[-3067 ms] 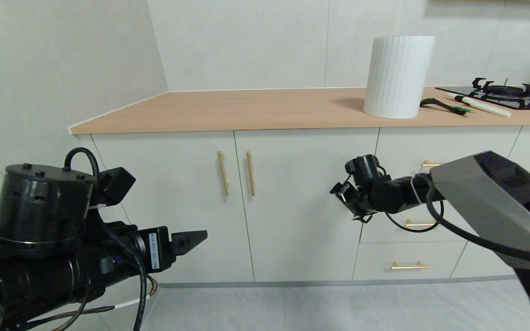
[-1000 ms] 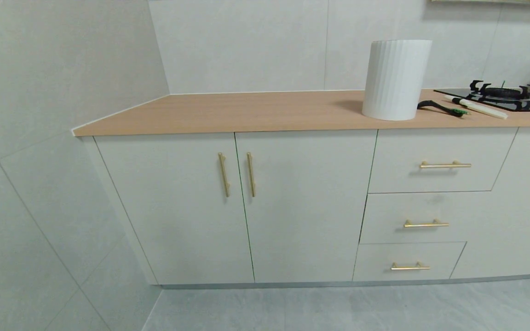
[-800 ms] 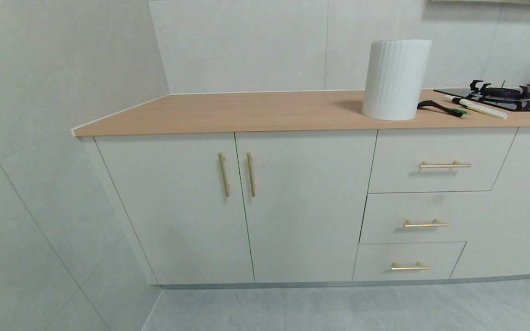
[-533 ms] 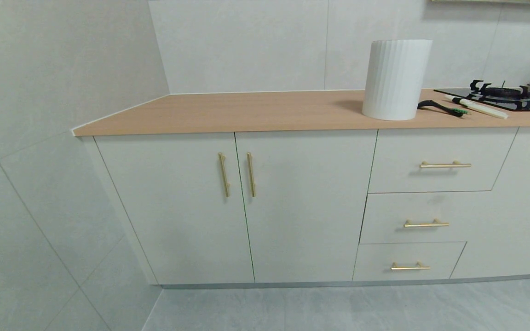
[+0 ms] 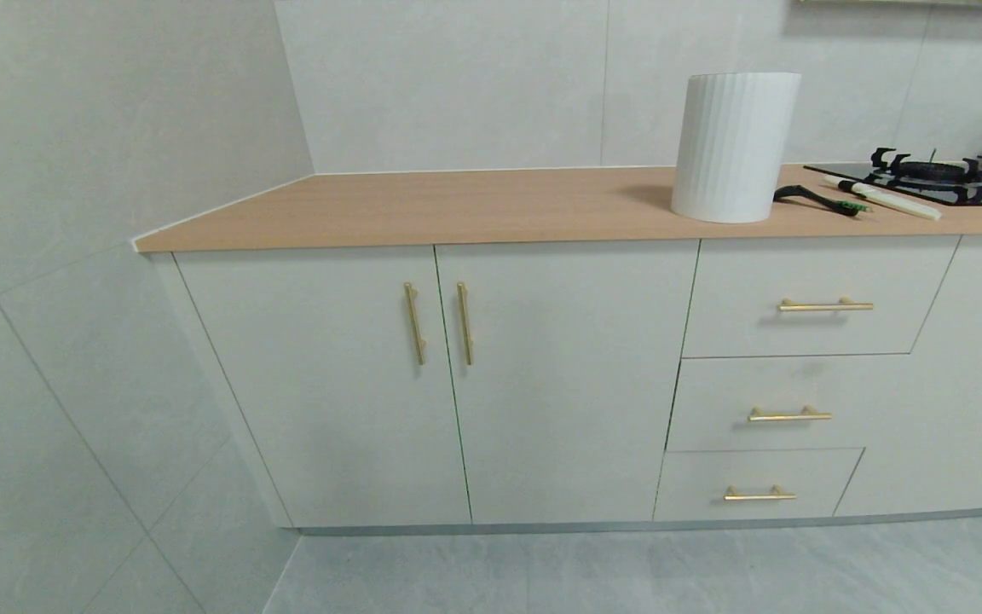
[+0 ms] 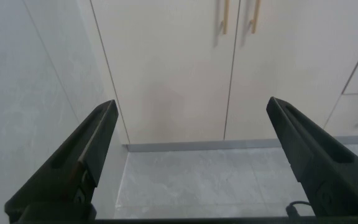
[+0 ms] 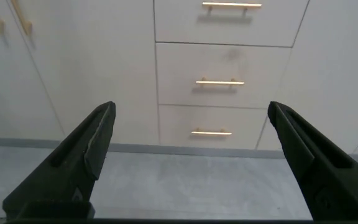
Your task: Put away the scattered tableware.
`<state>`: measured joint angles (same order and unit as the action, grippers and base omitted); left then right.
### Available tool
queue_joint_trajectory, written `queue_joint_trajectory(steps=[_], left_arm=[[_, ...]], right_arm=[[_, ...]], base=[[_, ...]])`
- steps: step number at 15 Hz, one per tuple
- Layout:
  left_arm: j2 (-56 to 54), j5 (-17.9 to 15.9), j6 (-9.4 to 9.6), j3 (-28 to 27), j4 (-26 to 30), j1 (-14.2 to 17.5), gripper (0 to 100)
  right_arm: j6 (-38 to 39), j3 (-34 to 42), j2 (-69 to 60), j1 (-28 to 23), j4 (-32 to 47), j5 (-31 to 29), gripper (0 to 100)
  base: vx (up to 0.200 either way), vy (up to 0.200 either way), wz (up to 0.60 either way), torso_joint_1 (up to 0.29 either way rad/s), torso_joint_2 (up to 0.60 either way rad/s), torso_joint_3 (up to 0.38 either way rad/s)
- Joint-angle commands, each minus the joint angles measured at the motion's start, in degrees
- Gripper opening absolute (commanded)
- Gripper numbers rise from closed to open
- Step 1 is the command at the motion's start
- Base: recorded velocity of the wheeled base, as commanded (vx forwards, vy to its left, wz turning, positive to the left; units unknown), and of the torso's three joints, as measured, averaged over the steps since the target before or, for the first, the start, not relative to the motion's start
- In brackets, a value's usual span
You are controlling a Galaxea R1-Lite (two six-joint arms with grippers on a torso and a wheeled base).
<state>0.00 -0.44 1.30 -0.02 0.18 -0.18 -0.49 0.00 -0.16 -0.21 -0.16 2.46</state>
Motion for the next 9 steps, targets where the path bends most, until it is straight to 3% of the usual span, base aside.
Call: queue_joint_trajectory(steps=[1,3,9], left_arm=[[0.00,0.00,-0.78,0.02,-0.01,0.01,100],[0.00,0.09,-1.48,0.02,-0.01,0.01,100],[0.00,0.00,-1.22,0.02,-0.01,0.01,100]], right_arm=[[0.66,0.00,0.16,0.03,0.25,0.00,100],[-0.39,0.00,0.16,0.03,0.16,0.17,100],[-0.65,0.00,0.16,0.03,0.16,0.26,100]], base=[[0.000,0.000,0.00,0.000,0.00,0.000],[0.000,0.000,0.00,0.000,0.00,0.000],[0.000,0.000,0.00,0.000,0.00,0.000]])
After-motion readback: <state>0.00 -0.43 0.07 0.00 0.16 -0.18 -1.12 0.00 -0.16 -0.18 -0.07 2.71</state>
